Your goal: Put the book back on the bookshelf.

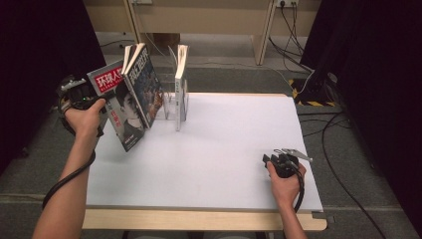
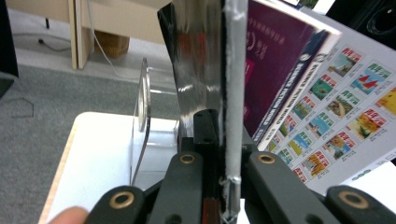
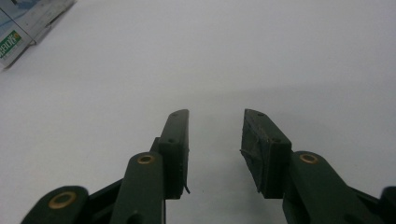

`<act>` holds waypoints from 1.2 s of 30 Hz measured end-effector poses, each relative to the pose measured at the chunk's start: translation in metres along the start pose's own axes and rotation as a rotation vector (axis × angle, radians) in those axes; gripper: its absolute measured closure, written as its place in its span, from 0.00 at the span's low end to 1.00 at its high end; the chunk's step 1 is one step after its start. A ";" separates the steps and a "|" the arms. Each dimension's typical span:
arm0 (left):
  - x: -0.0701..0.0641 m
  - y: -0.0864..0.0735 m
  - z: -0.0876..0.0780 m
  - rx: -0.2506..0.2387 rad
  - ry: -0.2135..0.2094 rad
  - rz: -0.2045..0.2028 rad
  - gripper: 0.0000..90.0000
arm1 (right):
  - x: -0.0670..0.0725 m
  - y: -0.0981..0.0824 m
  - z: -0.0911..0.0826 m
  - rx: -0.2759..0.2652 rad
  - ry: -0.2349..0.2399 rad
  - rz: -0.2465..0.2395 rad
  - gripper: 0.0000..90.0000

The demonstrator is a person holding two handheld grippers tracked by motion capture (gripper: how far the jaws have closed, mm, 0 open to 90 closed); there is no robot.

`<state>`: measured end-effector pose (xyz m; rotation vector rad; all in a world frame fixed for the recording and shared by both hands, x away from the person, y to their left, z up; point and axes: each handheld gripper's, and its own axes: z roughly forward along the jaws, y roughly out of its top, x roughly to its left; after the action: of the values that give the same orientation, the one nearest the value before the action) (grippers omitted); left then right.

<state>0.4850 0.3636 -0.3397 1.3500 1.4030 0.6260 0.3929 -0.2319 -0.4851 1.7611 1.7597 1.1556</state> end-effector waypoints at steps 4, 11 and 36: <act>-0.002 0.002 -0.006 -0.029 0.006 0.027 0.96 | 0.001 0.000 0.001 0.000 0.003 0.001 0.69; -0.009 0.011 -0.014 -0.085 0.017 0.086 0.96 | 0.002 0.000 0.001 0.000 0.002 -0.001 0.69; -0.010 0.036 0.025 -0.194 0.086 0.194 0.96 | -0.001 0.000 0.000 -0.002 0.003 0.003 0.69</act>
<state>0.5202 0.3557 -0.3125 1.3245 1.2516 0.9337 0.3932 -0.2328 -0.4855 1.7625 1.7570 1.1614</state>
